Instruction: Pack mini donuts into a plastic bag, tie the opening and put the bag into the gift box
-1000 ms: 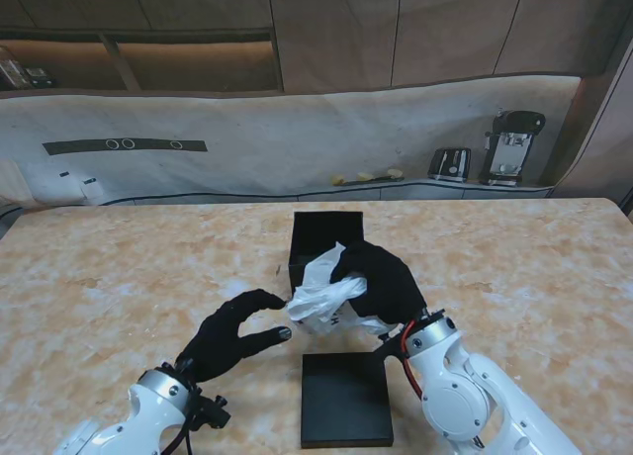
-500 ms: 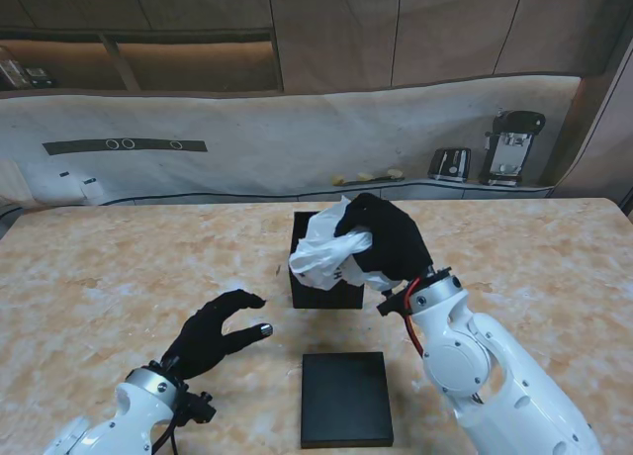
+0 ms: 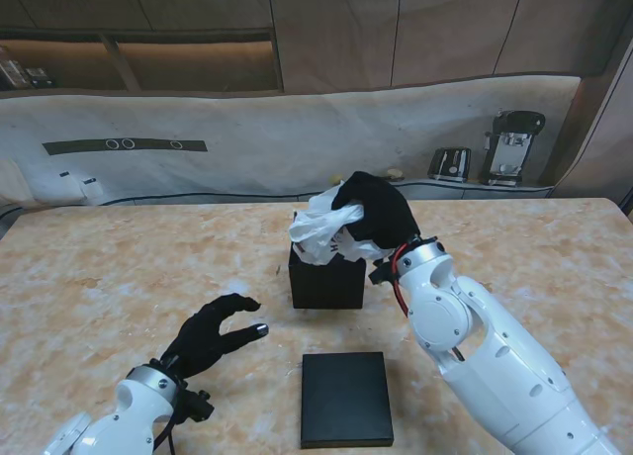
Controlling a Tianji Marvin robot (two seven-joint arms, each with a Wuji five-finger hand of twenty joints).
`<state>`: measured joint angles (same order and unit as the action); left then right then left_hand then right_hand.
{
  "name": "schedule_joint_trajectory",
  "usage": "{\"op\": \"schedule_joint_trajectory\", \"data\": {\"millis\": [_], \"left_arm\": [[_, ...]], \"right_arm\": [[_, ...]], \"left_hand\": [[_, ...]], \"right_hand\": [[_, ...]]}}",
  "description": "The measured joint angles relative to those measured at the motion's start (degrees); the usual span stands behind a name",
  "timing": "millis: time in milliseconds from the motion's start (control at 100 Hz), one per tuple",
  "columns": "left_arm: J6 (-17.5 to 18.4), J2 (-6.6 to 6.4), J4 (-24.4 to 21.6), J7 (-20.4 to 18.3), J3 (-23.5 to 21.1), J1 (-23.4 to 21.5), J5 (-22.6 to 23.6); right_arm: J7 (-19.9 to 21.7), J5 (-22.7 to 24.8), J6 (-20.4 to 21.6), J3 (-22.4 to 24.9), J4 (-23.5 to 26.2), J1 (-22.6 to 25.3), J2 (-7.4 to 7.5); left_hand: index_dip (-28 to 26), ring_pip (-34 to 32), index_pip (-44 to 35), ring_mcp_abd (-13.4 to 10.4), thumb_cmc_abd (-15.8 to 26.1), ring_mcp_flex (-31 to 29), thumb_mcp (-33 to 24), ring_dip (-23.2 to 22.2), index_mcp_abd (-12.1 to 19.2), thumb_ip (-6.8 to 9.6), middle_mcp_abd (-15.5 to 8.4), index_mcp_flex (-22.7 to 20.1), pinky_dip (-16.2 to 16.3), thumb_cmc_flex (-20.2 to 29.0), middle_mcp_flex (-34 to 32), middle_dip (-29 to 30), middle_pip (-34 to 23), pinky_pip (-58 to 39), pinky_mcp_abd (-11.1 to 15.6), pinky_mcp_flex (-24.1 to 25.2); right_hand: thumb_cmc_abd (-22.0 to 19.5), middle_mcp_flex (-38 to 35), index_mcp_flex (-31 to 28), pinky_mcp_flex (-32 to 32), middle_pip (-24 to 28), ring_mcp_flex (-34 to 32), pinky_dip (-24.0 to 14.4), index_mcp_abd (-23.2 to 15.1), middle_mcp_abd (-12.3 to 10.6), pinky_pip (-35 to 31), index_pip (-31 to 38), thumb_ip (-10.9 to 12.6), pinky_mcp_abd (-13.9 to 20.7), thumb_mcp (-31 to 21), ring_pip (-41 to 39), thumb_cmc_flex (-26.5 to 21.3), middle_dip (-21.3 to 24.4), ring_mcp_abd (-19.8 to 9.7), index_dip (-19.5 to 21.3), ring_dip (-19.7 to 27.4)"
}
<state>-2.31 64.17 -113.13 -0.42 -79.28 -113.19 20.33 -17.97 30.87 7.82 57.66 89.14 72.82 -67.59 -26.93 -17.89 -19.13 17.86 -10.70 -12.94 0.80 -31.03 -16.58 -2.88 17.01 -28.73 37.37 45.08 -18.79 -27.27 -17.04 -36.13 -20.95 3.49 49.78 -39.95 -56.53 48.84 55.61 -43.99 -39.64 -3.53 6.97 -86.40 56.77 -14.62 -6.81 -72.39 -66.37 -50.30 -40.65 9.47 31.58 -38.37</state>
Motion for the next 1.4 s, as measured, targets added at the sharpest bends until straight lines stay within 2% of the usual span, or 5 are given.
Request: {"op": "schedule_joint_trajectory", "data": {"millis": [310,580,1060,1210,1400], "left_arm": [[-1.4,-0.28,0.4,-2.0,0.0,0.9,-0.5],[-2.0,-0.3,0.5,-2.0,0.2,1.5,-0.5],[-2.9,-0.3,0.4,-2.3,-0.1,1.6,-0.8],[-3.0,-0.3,0.3,-2.5,-0.4,1.5,-0.8],[-3.1,-0.31,0.1,-2.6,-0.7,1.4,-0.8]], "right_arm": [[0.6,-3.1,-2.6,-4.1,-5.6,-5.4,-1.64],[2.7,-4.0,-3.0,-6.8,-11.3,-9.6,-1.96],[4.3,-0.5,-0.8,-11.0,-18.6,-15.2,-1.9],[6.9,2.2,0.0,-12.4,-19.2,-16.7,-1.27],[9.9,0.7,-0.2,-13.7,-19.9,-18.0,-0.89]], "left_hand": [[0.0,0.0,0.0,0.0,0.0,0.0,0.0,0.0,0.0,0.0,0.0,0.0,0.0,0.1,0.0,0.0,0.0,0.0,-0.1,0.0],[0.0,0.0,0.0,0.0,0.0,0.0,0.0,0.0,0.0,0.0,0.0,0.0,0.0,0.1,0.0,0.0,0.0,0.0,-0.6,0.0],[0.0,0.0,0.0,0.0,0.0,0.0,0.0,0.0,0.0,0.0,0.0,0.0,0.0,0.7,0.0,0.0,0.0,0.0,-0.6,0.0],[0.0,0.0,0.0,0.0,0.0,0.0,0.0,0.0,0.0,0.0,0.0,0.0,0.0,0.7,0.0,0.0,0.0,0.0,-0.6,0.0],[0.0,0.0,0.0,0.0,0.0,0.0,0.0,0.0,0.0,0.0,0.0,0.0,0.0,0.8,0.0,0.0,0.0,0.0,-0.6,0.0]], "right_hand": [[0.1,0.0,-0.5,0.0,0.0,0.0,0.0,0.0,0.1,0.0,-0.3,0.0,0.0,0.0,0.0,-0.1,0.0,0.0,0.0,0.0],[0.1,-0.6,-0.7,-0.2,0.0,0.0,0.2,0.0,0.1,-0.1,-0.6,0.0,0.0,0.0,0.1,-0.1,0.0,0.0,0.1,0.0],[0.1,-0.6,-1.4,-2.2,0.0,0.0,1.3,-0.4,0.1,-1.8,-1.3,0.0,0.0,0.0,0.4,-0.1,0.0,0.0,0.7,0.0],[0.1,-1.9,-2.2,-3.3,-0.9,0.0,1.4,-0.8,0.0,-2.6,-2.1,0.0,-0.1,0.0,0.8,-0.1,0.0,-0.1,0.8,0.0],[0.6,-3.8,-3.6,-4.7,-3.0,0.0,1.7,-1.4,-0.4,-2.9,-3.7,0.0,-0.1,0.0,1.0,-0.1,0.0,-0.2,1.5,0.0]]}}
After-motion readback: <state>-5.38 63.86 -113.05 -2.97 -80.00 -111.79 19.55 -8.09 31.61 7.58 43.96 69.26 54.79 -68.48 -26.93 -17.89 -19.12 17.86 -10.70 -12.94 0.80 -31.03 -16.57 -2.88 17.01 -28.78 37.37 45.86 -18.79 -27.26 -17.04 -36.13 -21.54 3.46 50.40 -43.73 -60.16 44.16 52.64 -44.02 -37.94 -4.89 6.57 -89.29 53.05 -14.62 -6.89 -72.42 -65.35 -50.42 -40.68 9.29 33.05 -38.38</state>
